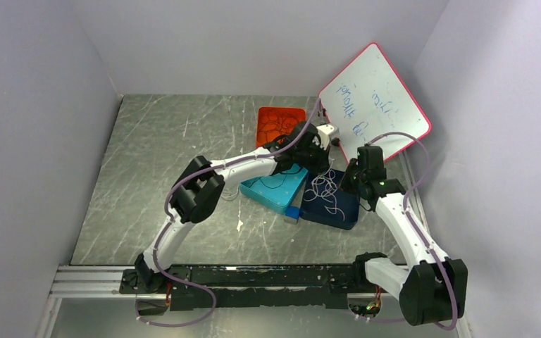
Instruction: Untangle the cables
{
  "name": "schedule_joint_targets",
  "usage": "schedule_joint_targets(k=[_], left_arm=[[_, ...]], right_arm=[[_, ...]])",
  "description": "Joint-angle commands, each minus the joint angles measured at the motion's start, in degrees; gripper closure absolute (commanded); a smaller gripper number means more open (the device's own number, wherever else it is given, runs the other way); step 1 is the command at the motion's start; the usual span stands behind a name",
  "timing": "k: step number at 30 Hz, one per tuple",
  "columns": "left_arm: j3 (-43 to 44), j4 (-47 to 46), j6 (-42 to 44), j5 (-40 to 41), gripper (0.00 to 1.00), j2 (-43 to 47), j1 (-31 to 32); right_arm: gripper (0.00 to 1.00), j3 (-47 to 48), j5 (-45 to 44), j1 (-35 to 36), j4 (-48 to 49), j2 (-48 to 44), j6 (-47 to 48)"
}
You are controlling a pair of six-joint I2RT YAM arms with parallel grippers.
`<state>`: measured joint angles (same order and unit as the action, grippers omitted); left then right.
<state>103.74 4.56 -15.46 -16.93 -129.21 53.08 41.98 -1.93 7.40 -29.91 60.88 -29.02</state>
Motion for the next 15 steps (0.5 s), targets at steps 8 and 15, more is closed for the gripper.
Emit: schedule_joint_targets(k=[8, 15], left_arm=[[5.95, 4.06, 2.93, 3.26, 0.88, -3.43, 1.67], [5.77, 4.23, 3.07, 4.33, 0.87, -3.24, 1.68]], right_arm=[[0.49, 2.51, -8.34, -0.54, 0.02, -7.91, -0.13], [0.41, 3.65, -5.84, -0.55, 0.91, -10.17, 1.09]])
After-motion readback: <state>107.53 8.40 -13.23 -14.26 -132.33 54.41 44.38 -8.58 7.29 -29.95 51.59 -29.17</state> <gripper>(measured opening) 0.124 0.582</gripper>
